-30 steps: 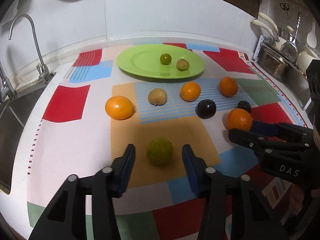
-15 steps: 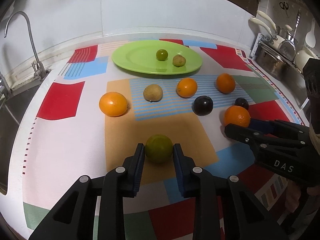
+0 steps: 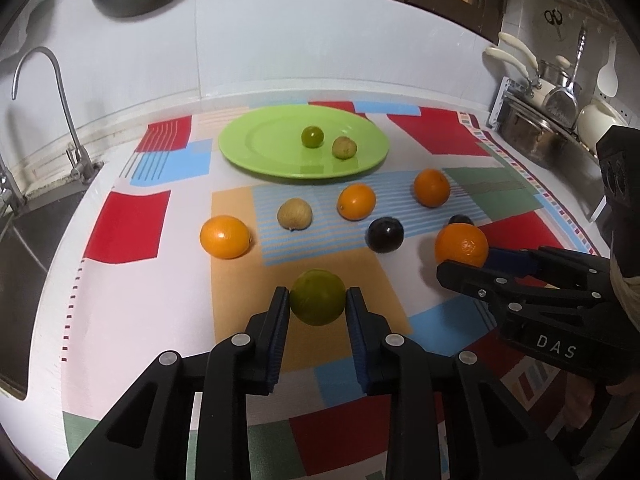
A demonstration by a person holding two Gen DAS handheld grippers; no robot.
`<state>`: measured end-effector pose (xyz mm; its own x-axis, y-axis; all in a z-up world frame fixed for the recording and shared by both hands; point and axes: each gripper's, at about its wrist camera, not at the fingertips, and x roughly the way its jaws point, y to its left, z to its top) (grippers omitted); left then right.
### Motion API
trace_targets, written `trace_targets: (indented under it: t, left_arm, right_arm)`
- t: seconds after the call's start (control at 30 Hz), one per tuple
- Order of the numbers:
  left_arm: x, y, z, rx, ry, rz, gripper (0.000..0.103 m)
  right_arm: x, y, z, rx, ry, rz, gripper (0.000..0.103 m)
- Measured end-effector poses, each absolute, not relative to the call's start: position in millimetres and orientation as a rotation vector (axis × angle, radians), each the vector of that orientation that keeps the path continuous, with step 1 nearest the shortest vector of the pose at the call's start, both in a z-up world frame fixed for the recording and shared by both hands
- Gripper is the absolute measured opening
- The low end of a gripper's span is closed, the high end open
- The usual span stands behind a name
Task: Organize fruits
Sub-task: 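Carry the lime and orange onto the green plate and open both tools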
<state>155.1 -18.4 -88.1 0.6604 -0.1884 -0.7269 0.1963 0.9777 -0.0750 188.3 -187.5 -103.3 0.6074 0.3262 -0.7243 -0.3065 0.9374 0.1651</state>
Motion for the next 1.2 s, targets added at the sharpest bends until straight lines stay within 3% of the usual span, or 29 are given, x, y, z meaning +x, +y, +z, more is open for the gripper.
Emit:
trace_targets:
  t: [1.2]
  left_arm:
    - [202,-14,-13,0.072,0.621,-0.227,0.029]
  right_arm:
    - [226,-172,-20,-0.013,0.650,0.441,0.040]
